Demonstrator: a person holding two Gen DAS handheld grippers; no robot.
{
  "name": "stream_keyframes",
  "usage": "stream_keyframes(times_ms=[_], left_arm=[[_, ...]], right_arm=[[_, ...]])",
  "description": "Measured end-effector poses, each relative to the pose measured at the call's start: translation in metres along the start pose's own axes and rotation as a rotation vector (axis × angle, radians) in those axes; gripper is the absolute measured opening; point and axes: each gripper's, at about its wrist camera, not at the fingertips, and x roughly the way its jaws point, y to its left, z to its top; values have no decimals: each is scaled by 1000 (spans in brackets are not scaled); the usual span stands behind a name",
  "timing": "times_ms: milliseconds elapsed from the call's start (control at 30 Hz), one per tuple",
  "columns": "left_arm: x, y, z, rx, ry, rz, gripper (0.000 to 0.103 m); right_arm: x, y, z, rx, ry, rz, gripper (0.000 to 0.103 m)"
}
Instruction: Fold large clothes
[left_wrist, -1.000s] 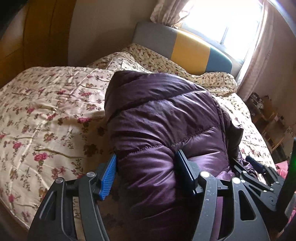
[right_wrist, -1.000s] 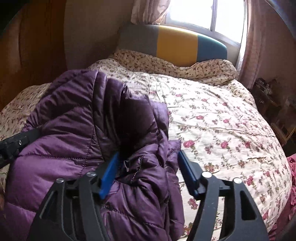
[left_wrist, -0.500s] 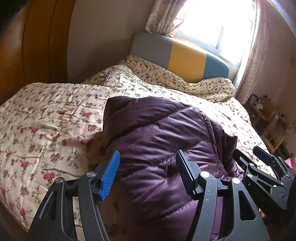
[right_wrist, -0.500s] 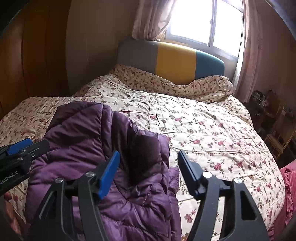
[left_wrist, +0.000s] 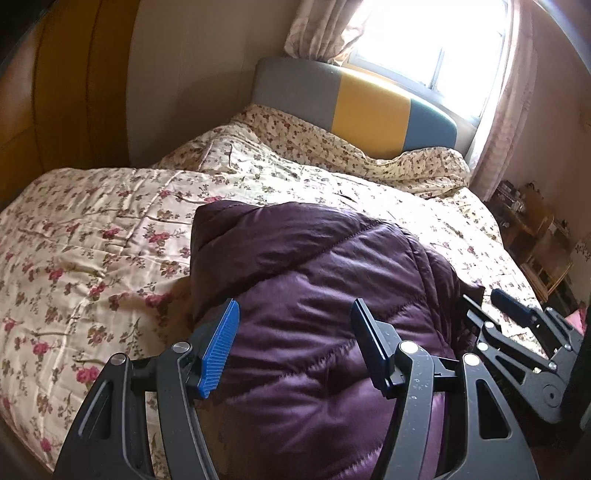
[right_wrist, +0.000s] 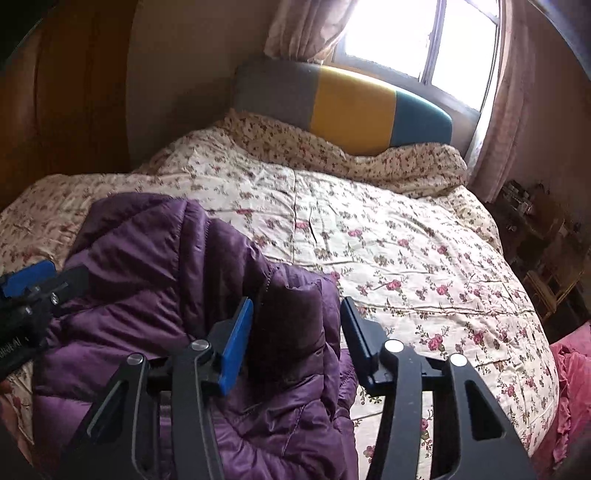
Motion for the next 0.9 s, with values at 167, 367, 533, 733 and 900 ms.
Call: stream_keyframes(times_ms=[167,367,533,733,900], left_arm=[[16,8,10,-47,32,-9,62],[31,7,15,-46,56,-5,62],[37,3,13,-34,66,2,62],[51,0,9,-8,89,16,65],[66,-3,-1,33,90,35,67]], right_arm=[[14,0,1,-14,37,-19,45],[29,-2,-2,-24,67,-38,45],[39,-3,-6,-38,83,-50,45],[54,2,-12,-66,108,-75,45],[70,7,-23,-84,114,-84,45]])
